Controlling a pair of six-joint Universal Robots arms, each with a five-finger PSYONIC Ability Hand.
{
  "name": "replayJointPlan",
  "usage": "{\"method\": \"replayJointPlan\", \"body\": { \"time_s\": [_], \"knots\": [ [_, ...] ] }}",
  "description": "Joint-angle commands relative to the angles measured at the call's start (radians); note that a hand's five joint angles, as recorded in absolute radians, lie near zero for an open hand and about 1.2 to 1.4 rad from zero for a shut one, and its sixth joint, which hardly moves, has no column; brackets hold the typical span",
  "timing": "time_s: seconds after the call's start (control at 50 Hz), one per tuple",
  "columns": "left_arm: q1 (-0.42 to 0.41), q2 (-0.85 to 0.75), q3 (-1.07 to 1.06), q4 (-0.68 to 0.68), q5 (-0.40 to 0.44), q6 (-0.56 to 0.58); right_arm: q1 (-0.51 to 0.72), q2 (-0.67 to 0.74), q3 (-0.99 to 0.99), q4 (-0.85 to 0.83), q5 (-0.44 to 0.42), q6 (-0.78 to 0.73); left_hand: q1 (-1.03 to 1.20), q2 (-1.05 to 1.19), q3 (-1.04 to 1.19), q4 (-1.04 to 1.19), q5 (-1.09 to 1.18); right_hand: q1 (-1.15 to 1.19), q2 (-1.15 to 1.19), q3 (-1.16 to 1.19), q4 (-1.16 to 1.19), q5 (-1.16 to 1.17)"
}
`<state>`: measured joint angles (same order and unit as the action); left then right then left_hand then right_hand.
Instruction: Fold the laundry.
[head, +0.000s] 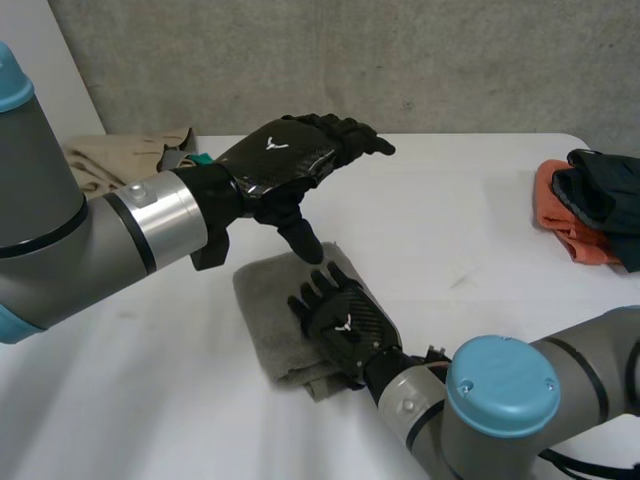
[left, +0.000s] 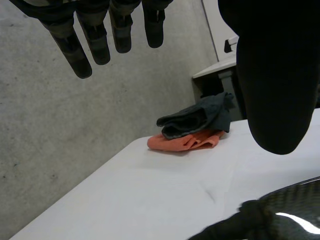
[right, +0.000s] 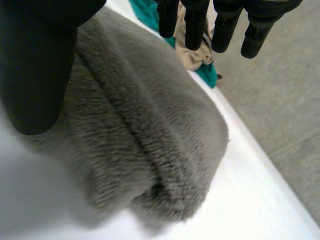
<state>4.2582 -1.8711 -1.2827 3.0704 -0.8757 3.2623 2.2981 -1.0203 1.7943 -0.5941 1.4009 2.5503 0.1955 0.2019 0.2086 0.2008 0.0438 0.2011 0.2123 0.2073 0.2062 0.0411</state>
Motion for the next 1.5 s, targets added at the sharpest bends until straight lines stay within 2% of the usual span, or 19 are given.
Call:
{"method": "replayJointPlan", "body": {
  "time_s": [0.02, 0.08, 0.1, 0.16, 0.18, 0.2, 0.38, 0.46, 0.6, 0.62, 0.66, 0.7, 0.8, 0.98, 1.06, 1.12, 1.16, 1.32, 1.5],
  "knots": [
    [-0.014, 0.001, -0.009, 0.002, -0.014, 0.001, -0.003, 0.124, -0.108, -0.053, 0.009, 0.002, 0.000, -0.006, -0.013, -0.005, -0.022, -0.027, -0.038, -0.033, -0.032, -0.041],
    [-0.014, 0.001, -0.010, 0.002, -0.014, 0.001, -0.005, 0.147, -0.138, -0.050, 0.009, 0.001, 0.000, -0.006, -0.013, -0.005, -0.022, -0.027, -0.038, -0.033, -0.032, -0.041],
    [-0.014, 0.001, -0.012, 0.002, -0.014, 0.001, -0.005, 0.154, -0.150, -0.052, 0.010, 0.002, 0.000, -0.006, -0.013, -0.005, -0.022, 0.099, 0.088, 0.093, 0.094, 0.085],
    [-0.014, 0.001, -0.010, 0.001, -0.012, 0.001, -0.006, 0.151, -0.159, -0.053, -0.002, 0.011, 0.000, -0.006, -0.013, -0.005, -0.022, 0.660, 0.648, 0.653, 0.654, 0.645],
    [-0.015, 0.003, -0.009, 0.002, -0.012, 0.001, -0.006, 0.143, -0.165, -0.062, -0.002, 0.019, 0.000, -0.006, -0.013, -0.005, -0.022, 1.173, 1.162, 1.167, 1.168, 1.159],
    [-0.014, 0.003, -0.006, 0.002, -0.014, 0.001, -0.006, 0.140, -0.168, -0.064, -0.002, 0.019, 0.000, -0.006, -0.013, -0.005, -0.022, 1.195, 1.184, 1.189, 1.190, 1.180],
    [-0.012, 0.012, 0.031, 0.002, -0.012, -0.006, -0.014, 0.092, -0.286, -0.043, 0.007, 0.103, 0.003, -0.003, -0.010, -0.002, -0.019, 1.195, 1.184, 1.189, 1.190, 1.181],
    [-0.014, 0.026, 0.051, 0.004, -0.012, -0.007, -0.054, 0.080, -0.369, 0.026, 0.006, 0.146, 0.003, -0.003, -0.010, -0.002, -0.019, 1.195, 1.184, 1.189, 1.190, 1.181],
    [-0.012, 0.047, 0.054, 0.002, -0.012, -0.016, -0.094, 0.152, -0.509, 0.325, -0.049, 0.160, 0.000, -0.006, -0.013, -0.005, -0.022, 1.195, 1.184, 1.189, 1.190, 1.181],
    [-0.012, 0.049, 0.049, 0.002, -0.012, -0.018, -0.094, 0.169, -0.516, 0.361, -0.054, 0.156, 0.000, -0.006, -0.013, -0.005, -0.022, 1.141, 1.130, 1.135, 1.136, 1.126],
    [-0.012, 0.047, 0.037, 0.001, -0.012, -0.018, -0.095, 0.204, -0.527, 0.425, -0.048, 0.153, 0.000, -0.006, -0.013, -0.005, -0.022, 0.763, 0.752, 0.757, 0.758, 0.749],
    [-0.011, 0.047, 0.025, 0.001, -0.012, -0.019, -0.098, 0.212, -0.517, 0.433, -0.043, 0.156, -0.003, -0.009, -0.016, -0.008, -0.025, 0.534, 0.523, 0.528, 0.529, 0.519],
    [-0.009, 0.043, -0.004, 0.004, -0.011, -0.018, -0.121, 0.203, -0.489, 0.405, -0.020, 0.153, -0.003, -0.009, -0.016, -0.008, -0.025, 0.213, 0.202, 0.207, 0.208, 0.198],
    [-0.006, 0.041, -0.006, 0.002, -0.011, -0.018, -0.118, 0.201, -0.492, 0.401, -0.016, 0.150, -0.003, -0.009, -0.016, -0.008, -0.025, 0.224, 0.213, 0.218, 0.219, 0.210],
    [-0.008, 0.041, -0.006, 0.004, -0.011, -0.018, -0.117, 0.207, -0.492, 0.399, -0.022, 0.139, -0.003, -0.009, -0.016, -0.008, -0.025, 0.300, 0.289, 0.294, 0.295, 0.286],
    [-0.008, 0.041, -0.007, 0.002, -0.009, -0.018, -0.115, 0.220, -0.500, 0.398, -0.030, 0.125, -0.003, -0.009, -0.016, -0.008, -0.025, 0.699, 0.688, 0.692, 0.694, 0.684],
    [-0.008, 0.040, -0.007, 0.002, -0.011, -0.018, -0.114, 0.229, -0.504, 0.390, -0.031, 0.114, -0.003, -0.009, -0.016, -0.008, -0.025, 1.192, 1.181, 1.186, 1.187, 1.178],
    [-0.005, 0.046, -0.003, 0.004, -0.011, -0.018, -0.117, 0.177, -0.542, 0.237, -0.033, 0.125, -0.003, -0.009, -0.016, -0.008, -0.025, 1.195, 1.184, 1.189, 1.190, 1.181],
    [-0.005, 0.086, 0.034, 0.005, -0.012, -0.021, -0.173, 0.102, -0.690, 0.272, -0.007, 0.166, 0.000, -0.006, -0.013, -0.005, -0.022, 1.195, 1.184, 1.189, 1.190, 1.181]
  ]
}}
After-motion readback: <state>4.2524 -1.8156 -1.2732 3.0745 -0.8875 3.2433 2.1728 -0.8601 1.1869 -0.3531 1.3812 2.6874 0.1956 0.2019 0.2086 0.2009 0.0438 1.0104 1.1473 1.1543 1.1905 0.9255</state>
